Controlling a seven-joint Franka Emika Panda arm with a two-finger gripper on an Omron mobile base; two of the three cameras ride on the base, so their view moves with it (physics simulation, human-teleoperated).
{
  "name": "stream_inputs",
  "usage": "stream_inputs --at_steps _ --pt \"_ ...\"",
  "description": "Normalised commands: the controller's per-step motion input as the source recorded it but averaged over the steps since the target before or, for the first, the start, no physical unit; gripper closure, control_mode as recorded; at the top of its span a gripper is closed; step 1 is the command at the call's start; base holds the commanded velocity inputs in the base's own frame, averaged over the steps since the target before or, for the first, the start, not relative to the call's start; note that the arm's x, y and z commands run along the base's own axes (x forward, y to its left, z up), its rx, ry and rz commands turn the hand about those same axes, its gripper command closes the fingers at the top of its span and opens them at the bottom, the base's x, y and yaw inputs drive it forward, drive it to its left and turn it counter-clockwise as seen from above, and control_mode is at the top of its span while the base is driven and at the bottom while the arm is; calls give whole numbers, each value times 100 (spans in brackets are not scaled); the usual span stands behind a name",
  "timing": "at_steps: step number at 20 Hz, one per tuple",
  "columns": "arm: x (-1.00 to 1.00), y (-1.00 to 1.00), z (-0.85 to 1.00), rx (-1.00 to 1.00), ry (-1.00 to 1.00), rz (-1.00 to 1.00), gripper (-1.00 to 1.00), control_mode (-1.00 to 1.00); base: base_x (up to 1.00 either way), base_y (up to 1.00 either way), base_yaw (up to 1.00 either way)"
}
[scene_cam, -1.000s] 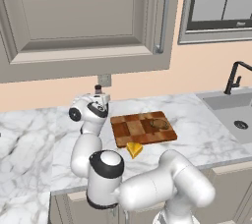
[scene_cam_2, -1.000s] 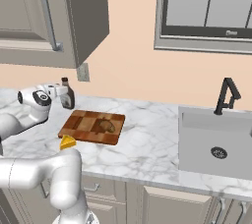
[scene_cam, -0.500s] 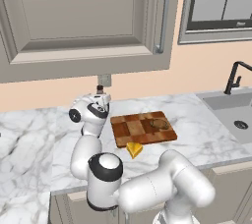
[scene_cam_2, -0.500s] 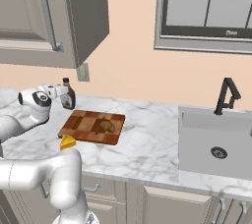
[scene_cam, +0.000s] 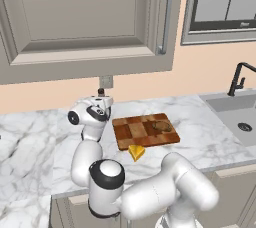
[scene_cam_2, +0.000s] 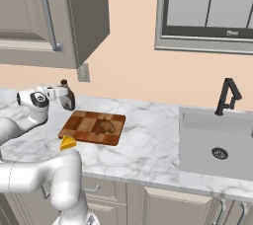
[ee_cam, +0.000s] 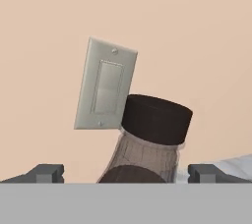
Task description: Retrieve the reheated potato from the microwave, then place the potato, cheese, and condiment on the cutting board.
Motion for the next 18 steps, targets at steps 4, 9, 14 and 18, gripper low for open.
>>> stream_inputs --at_steps 4,9,14,18 --pt "12 -5 -1 0 0 -6 -100 -100 0 0 0" --pt "18 -6 -2 0 0 -1 -100 -100 0 0 0" --pt "15 -5 -5 0 0 0 -100 -100 0 0 0" --pt "2 -8 -1 0 0 0 -100 -100 0 0 0"
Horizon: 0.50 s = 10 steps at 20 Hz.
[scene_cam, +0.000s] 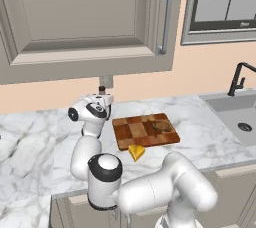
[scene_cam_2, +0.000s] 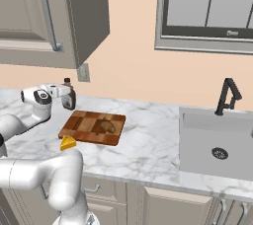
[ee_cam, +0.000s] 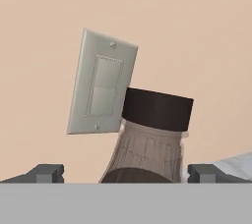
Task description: Retrieve the reheated potato from the microwave, then place the potato, cheese, and condiment on the cutting board.
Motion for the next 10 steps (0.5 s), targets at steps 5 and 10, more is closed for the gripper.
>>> stream_inputs --at_steps 5,10 --pt "-3 -10 0 0 0 0 100 -100 0 0 0" --pt "-10 -15 0 0 0 0 100 -100 0 0 0"
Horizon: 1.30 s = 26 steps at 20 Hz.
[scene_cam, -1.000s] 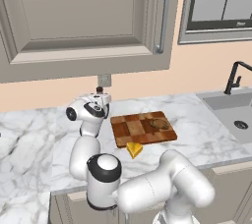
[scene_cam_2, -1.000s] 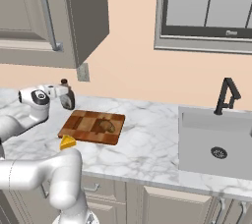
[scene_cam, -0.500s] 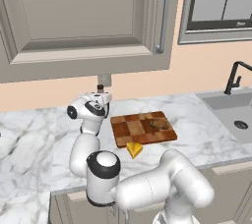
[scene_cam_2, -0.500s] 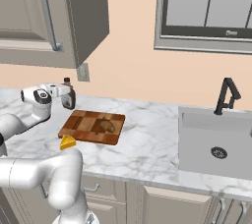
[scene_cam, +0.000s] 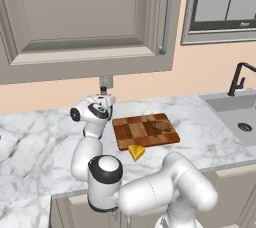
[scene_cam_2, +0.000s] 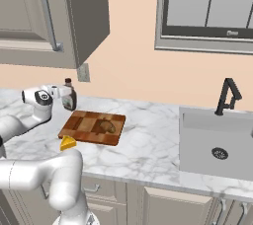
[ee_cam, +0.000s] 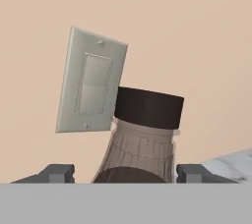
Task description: Retrieve the reheated potato from the microwave, then place the potato, cheese, and condiment on the cutting board.
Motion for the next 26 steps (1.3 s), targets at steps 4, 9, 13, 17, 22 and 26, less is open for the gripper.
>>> stream_inputs --at_steps 4,9,13,17,22,26 --pt "-20 -6 2 0 -4 0 100 -100 0 0 0" --pt "-38 3 14 0 -17 1 100 -100 0 0 0" --pt "-33 1 26 0 -17 0 100 -100 0 0 0" --pt "-34 0 29 0 -4 0 100 -100 0 0 0" --pt "-37 0 28 0 0 0 100 -100 0 0 0" --pt "-33 -1 31 0 3 0 100 -100 0 0 0"
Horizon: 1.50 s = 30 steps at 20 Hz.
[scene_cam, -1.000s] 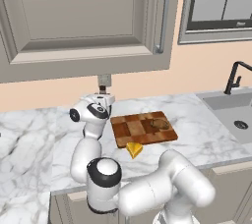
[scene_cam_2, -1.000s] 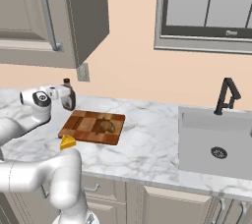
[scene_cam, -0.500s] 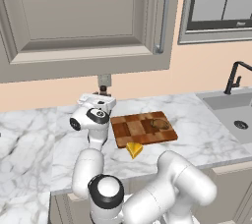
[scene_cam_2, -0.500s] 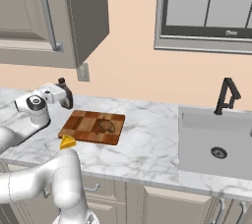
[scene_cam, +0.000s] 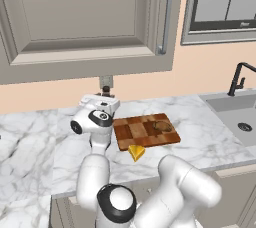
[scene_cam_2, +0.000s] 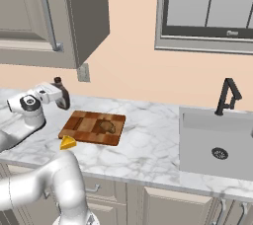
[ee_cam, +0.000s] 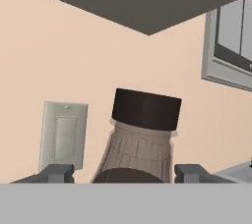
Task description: Retrieve the reheated potato from the microwave, then place the potato, cheese, and condiment on the cutting board.
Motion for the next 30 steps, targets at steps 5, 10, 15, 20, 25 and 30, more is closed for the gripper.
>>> stream_inputs --at_steps 5,10,15,20,25,30 --pt "-37 -16 13 -1 0 0 100 -100 0 0 0" --pt "-22 -37 -1 -5 0 -3 100 -100 0 0 0" --pt "-9 -38 -3 -6 0 -5 100 -100 0 0 0" --pt "-12 -26 -13 0 6 -7 100 -100 0 0 0" --pt "-9 0 -28 0 20 -5 100 -100 0 0 0" --pt "-6 -15 -11 0 3 -3 100 -100 0 0 0"
